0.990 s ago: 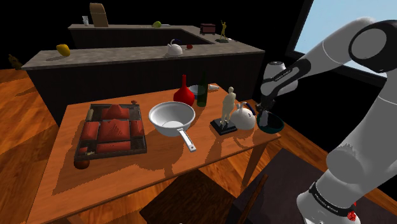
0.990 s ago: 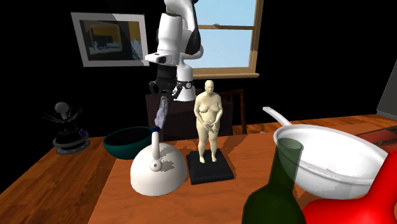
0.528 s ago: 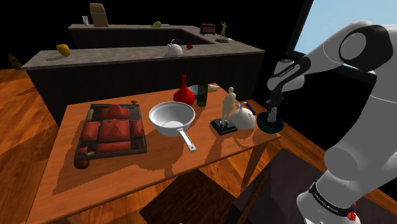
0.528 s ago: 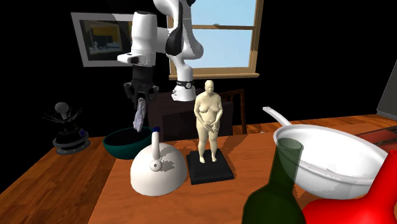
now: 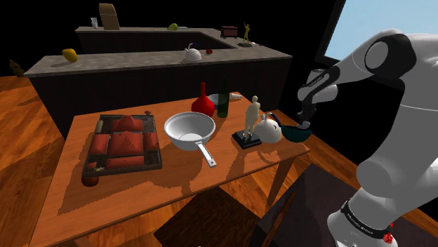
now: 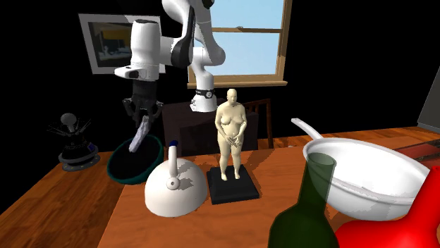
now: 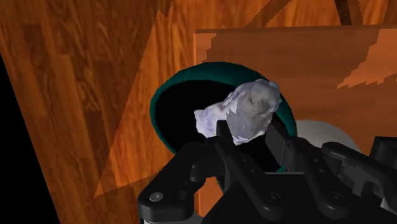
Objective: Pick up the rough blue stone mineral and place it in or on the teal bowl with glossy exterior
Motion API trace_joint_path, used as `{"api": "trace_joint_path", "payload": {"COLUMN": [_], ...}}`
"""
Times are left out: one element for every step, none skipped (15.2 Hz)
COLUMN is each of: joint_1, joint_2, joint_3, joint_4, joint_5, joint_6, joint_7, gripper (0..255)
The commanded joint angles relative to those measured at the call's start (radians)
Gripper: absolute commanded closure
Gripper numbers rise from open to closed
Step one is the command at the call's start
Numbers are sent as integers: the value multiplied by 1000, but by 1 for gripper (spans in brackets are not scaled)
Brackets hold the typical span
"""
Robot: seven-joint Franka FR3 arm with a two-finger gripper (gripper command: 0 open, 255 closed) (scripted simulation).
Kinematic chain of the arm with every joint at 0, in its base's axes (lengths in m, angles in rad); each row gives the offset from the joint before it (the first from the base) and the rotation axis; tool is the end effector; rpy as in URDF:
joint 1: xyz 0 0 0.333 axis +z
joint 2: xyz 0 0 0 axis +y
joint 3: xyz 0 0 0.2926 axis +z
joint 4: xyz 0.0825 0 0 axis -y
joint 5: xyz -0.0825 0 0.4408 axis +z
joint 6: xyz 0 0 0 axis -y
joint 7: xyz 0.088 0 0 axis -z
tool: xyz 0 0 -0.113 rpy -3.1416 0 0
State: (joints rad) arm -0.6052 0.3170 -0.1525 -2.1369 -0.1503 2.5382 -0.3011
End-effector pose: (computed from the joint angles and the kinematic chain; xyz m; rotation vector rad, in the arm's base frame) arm 0.4432 -0.4203 0.1940 2.9401 -0.4848 0.0061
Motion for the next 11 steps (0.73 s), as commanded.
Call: {"api": "trace_joint_path", "payload": {"joint_1": [0,-1,-1,-2,-2,-2,-3,-3,-4,-4,-4], "joint_2": [26,37,47,58,69,80,91,103,114,121,121], "joint_3": [2,2,2,2,2,3,3,3,3,3,3], "joint_4": [1,1,0,0,0,0,1,1,2,3,3], "joint_5": [1,1,1,1,1,1,2,2,2,2,2], "joint_6": [22,33,44,55,65,76,87,98,108,114,114], "joint_7": [2,3,4,6,7,8,10,11,12,13,13], "gripper": [255,255,255,255,255,255,255,255,255,255,255]}}
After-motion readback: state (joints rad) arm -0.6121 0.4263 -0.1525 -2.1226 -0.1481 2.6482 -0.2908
